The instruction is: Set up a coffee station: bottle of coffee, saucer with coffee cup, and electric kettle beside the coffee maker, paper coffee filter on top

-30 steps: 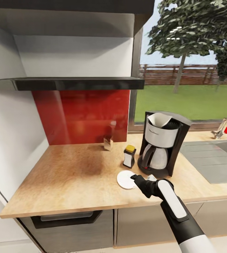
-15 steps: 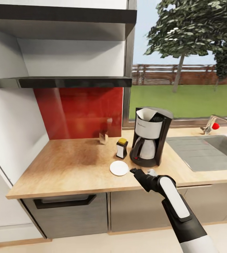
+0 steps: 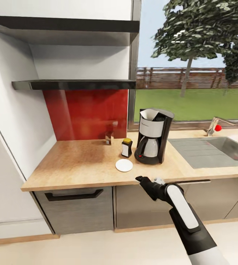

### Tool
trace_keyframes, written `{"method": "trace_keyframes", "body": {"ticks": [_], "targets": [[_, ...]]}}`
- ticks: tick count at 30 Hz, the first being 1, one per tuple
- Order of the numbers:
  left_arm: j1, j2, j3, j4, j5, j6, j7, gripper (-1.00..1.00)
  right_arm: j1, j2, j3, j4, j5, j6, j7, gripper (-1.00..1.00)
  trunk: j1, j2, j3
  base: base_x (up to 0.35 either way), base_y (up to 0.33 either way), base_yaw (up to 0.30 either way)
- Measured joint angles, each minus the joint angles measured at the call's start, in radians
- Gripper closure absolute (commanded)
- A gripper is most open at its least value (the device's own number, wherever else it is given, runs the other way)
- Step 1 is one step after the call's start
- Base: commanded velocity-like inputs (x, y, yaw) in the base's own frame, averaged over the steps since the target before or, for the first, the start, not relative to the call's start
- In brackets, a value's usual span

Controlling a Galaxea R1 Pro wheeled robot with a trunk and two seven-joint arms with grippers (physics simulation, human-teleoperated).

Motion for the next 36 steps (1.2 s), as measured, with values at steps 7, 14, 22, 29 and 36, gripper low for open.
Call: {"method": "trace_keyframes", "body": {"ticks": [7,14,22,29,36], "targets": [[-0.006,0.002,0.001,-0.011,0.001,-0.013,-0.005,-1.0,0.003,0.007,0.007,0.191,0.0,0.001,0.004,-1.0,0.0,0.0,0.0,-0.008,0.0,0.0],[-0.01,-0.005,0.001,-0.036,0.002,-0.014,-0.009,-1.0,0.003,0.033,0.025,0.409,0.002,-0.001,0.008,-1.0,0.0,0.0,0.0,0.0,0.0,0.0],[-0.011,-0.013,-0.002,-0.075,-0.021,-0.015,-0.01,-1.0,0.028,0.032,0.168,0.657,0.062,-0.028,0.13,-1.0,0.0,0.0,0.0,0.0,0.0,0.0],[-0.012,-0.038,0.001,-0.175,-0.026,-0.016,-0.01,-1.0,0.039,0.037,0.228,1.11,0.337,-0.423,0.549,-1.0,0.0,0.0,0.0,0.0,0.0,0.0],[-0.014,-0.121,-0.02,-0.273,-0.064,-0.016,-0.01,-1.0,0.041,0.024,0.259,1.359,0.521,-0.612,0.792,-1.0,0.0,0.0,0.0,0.0,0.0,0.0]]}}
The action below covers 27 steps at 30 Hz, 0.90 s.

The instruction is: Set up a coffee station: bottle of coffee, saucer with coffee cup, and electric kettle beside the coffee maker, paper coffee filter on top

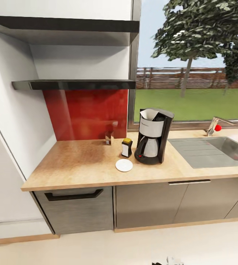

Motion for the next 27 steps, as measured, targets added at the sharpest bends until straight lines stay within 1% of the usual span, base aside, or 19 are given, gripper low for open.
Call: {"method": "trace_keyframes", "body": {"ticks": [1,2,3,4,5,7,8,11,15,16,22,27], "targets": [[-0.001,-0.003,-0.004,-0.004,-0.012,-0.001,0.0,-1.0,0.0,-0.002,0.018,0.007,0.059,-0.015,0.005,-1.0,0.0,0.0,0.0,0.0,0.0,0.0],[-0.001,-0.004,-0.006,-0.006,-0.018,-0.001,0.0,-1.0,0.0,-0.002,0.028,0.01,0.093,-0.023,0.006,-1.0,0.0,0.0,0.0,0.0,0.0,0.0],[-0.002,-0.006,-0.009,-0.012,-0.031,-0.003,0.0,-1.0,0.0,-0.004,0.046,0.015,0.193,-0.046,0.008,-1.0,0.0,0.0,0.0,0.0,0.0,0.0],[-0.006,-0.007,-0.01,-0.017,-0.038,-0.006,-0.001,-1.0,0.0,-0.004,0.053,0.017,0.259,-0.058,0.009,-1.0,0.0,0.0,0.0,0.0,0.0,0.0],[-0.008,-0.008,-0.01,-0.02,-0.04,-0.01,-0.001,-1.0,0.0,-0.004,0.056,0.018,0.29,-0.063,0.009,-1.0,0.0,0.0,0.0,0.0,0.0,0.0],[-0.013,-0.009,-0.012,-0.025,-0.052,-0.044,-0.002,-1.0,0.0,-0.005,0.063,0.019,0.382,-0.074,0.01,-1.0,0.0,0.0,0.0,0.0,0.0,0.0],[-0.014,-0.008,-0.012,-0.024,-0.055,-0.059,-0.002,-1.0,0.001,-0.005,0.064,0.02,0.4,-0.076,0.01,-1.0,0.0,0.0,0.0,0.0,0.0,0.0],[-0.016,-0.007,-0.013,-0.02,-0.059,-0.085,-0.002,-1.0,0.002,-0.006,0.065,0.021,0.423,-0.079,0.012,-1.0,0.0,0.0,0.0,0.0,0.0,0.0],[-0.015,-0.003,-0.016,-0.015,-0.059,-0.093,-0.002,-1.0,0.002,-0.005,0.065,0.021,0.429,-0.079,0.009,-1.0,0.0,0.0,0.0,0.0,0.0,0.0],[-0.015,-0.001,-0.016,-0.014,-0.06,-0.093,-0.002,-1.0,0.013,-0.005,0.065,0.021,0.43,-0.078,0.011,-1.0,0.0,0.0,0.0,0.0,0.0,0.0],[-0.014,0.0,-0.017,-0.014,-0.06,-0.093,-0.002,-1.0,0.023,-0.004,0.065,0.019,0.426,-0.078,0.009,-1.0,0.0,0.0,0.0,0.0,0.0,-0.016],[-0.014,0.001,-0.015,-0.013,-0.058,-0.095,-0.001,-1.0,0.023,-0.006,0.062,0.018,0.409,-0.077,0.011,-1.0,0.0,0.0,0.0,0.0,0.0,-0.226]]}}
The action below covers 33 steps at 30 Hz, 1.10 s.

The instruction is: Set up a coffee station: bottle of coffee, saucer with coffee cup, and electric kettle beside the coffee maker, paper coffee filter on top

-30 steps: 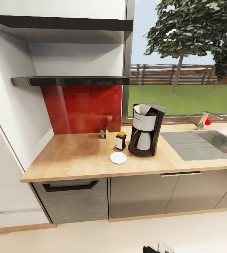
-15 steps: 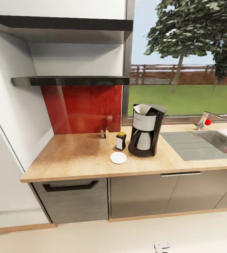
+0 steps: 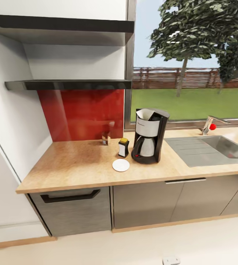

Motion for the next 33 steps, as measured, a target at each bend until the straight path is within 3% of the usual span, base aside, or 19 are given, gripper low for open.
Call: {"method": "trace_keyframes", "body": {"ticks": [6,23,33], "targets": [[0.0,0.0,0.001,0.0,0.0,0.0,0.0,-1.0,0.0,0.0,0.0,0.0,-0.023,0.0,0.0,-1.0,0.0,0.0,0.0,0.0,0.0,-0.291],[0.0,-0.002,-0.002,0.002,-0.002,0.0,-0.001,-1.0,0.001,-0.001,0.0,0.002,-0.025,0.0,0.0,-1.0,0.0,0.0,0.0,0.0,0.0,-0.3],[0.0,0.0,-0.003,0.002,-0.002,0.0,-0.001,-1.0,0.002,-0.001,0.0,0.002,-0.027,0.0,0.0,-1.0,0.0,0.0,-0.001,-0.105,-0.158,-0.3]]}}
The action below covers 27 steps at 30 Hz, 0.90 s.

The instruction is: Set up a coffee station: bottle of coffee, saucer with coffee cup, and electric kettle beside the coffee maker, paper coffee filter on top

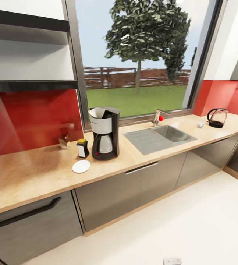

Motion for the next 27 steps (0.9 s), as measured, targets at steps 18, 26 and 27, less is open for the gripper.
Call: {"method": "trace_keyframes", "body": {"ticks": [18,26,27], "targets": [[0.0,0.0,0.0,0.0,0.0,-0.001,0.0,-1.0,0.0,-0.002,-0.001,0.0,-0.002,0.0,0.0,-1.0,0.0,0.0,-0.01,0.0,-0.001,-0.297],[0.0,0.002,0.002,0.0,0.0,-0.001,0.0,-1.0,0.0,-0.002,-0.002,0.0,-0.002,0.0,0.0,-1.0,0.0,0.0,-0.015,0.0,0.0,-0.293],[0.0,0.002,0.002,0.0,0.0,-0.001,0.0,-1.0,0.0,-0.002,-0.002,0.0,-0.002,0.0,0.0,-1.0,0.0,0.0,-0.016,0.0,0.0,-0.293]]}}
